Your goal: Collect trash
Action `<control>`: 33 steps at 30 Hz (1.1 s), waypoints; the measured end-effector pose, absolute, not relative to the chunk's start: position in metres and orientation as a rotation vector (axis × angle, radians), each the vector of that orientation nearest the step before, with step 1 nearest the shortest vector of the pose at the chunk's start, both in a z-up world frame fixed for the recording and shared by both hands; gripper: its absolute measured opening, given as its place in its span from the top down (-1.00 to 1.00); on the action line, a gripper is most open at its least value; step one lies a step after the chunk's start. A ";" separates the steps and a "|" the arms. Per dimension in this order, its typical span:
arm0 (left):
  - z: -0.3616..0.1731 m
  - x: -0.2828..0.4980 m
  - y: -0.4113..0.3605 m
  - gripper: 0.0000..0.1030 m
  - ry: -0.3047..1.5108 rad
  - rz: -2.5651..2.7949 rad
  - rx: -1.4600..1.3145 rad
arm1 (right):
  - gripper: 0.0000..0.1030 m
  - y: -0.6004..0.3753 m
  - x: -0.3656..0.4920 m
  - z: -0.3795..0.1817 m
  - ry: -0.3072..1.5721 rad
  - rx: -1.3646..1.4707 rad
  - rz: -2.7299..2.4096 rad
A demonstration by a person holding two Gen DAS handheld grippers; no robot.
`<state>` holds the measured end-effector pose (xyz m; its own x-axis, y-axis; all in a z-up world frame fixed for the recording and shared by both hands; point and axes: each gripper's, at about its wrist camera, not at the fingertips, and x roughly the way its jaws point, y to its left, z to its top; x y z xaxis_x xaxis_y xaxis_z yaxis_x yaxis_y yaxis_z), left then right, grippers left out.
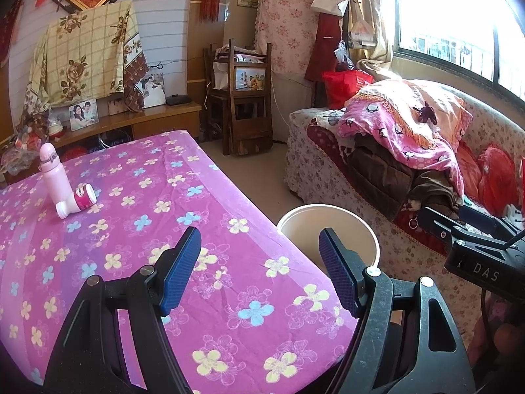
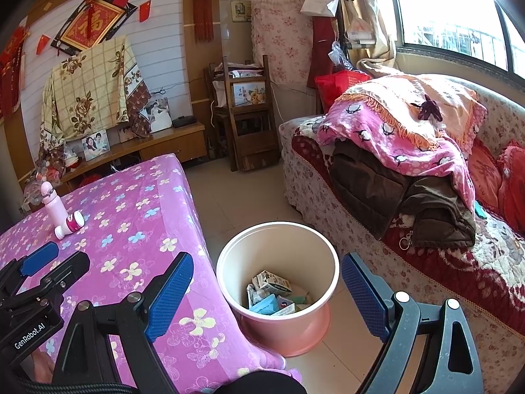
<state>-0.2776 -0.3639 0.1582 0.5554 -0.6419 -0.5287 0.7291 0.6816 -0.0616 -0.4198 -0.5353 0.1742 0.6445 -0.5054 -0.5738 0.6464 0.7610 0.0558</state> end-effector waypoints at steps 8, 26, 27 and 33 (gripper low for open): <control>0.156 -0.278 -0.363 -0.43 0.548 -0.815 0.179 | -0.75 -0.536 -0.419 0.173 0.576 0.269 -0.664; 0.153 -0.281 -0.366 -0.43 0.553 -0.826 0.193 | -0.76 -0.539 -0.421 0.167 0.587 0.282 -0.672; 0.152 -0.281 -0.367 -0.43 0.554 -0.827 0.194 | -0.76 -0.539 -0.421 0.167 0.589 0.283 -0.672; 0.149 -0.277 -0.369 -0.43 0.576 -0.832 0.186 | -0.76 -0.539 -0.420 0.166 0.594 0.283 -0.671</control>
<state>-0.2773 -0.3688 0.1486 0.5321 -0.6434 -0.5503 0.7416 0.6678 -0.0637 -0.4204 -0.5391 0.1661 0.6268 -0.4986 -0.5988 0.6547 0.7536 0.0579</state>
